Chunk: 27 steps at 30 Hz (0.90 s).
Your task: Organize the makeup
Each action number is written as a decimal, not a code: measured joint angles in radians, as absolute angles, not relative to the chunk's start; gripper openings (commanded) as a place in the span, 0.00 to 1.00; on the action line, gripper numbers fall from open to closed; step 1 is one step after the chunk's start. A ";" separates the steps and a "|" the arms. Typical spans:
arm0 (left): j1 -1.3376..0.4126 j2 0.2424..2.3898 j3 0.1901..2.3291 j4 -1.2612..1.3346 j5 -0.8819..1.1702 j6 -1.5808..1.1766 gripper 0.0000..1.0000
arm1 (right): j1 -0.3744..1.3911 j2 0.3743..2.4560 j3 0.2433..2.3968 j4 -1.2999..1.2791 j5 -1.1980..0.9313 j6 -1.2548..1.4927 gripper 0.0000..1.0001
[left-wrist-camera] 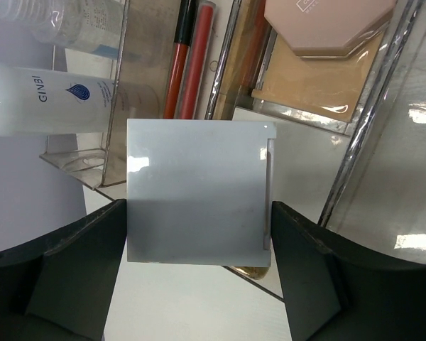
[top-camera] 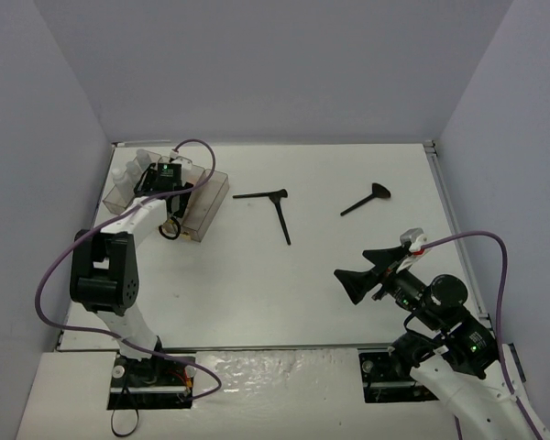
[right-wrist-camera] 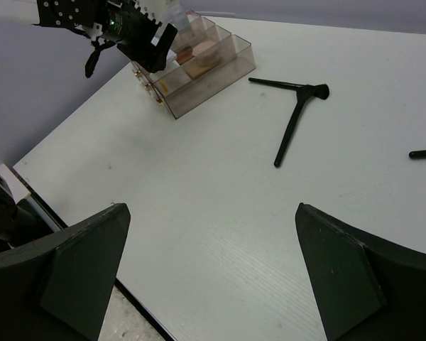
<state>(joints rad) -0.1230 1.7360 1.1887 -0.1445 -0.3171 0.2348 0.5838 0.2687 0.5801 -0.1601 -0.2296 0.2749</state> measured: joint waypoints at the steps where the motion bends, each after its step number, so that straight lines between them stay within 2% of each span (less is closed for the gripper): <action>1: -0.123 1.736 1.187 -0.144 -0.313 0.234 0.75 | 0.584 0.270 0.580 -0.160 -0.233 0.275 1.00; 4: -0.123 1.735 1.187 -0.144 -0.310 0.234 0.79 | 0.584 0.274 0.580 -0.159 -0.244 0.273 1.00; 9: -0.123 1.733 1.187 -0.142 -0.306 0.231 0.93 | 0.584 0.274 0.580 -0.155 -0.255 0.271 1.00; 20: -0.123 1.637 1.186 -0.164 -0.252 0.183 0.96 | 0.584 0.276 0.580 -0.154 -0.223 0.284 1.00; 27: -0.124 1.422 1.187 -0.279 -0.153 0.037 0.97 | 0.584 0.449 0.595 -0.160 0.013 0.416 1.00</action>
<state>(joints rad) -0.1237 1.4220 1.1870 -0.2786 -0.1525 0.0367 0.5838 0.4492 0.5954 -0.1602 0.0127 0.4161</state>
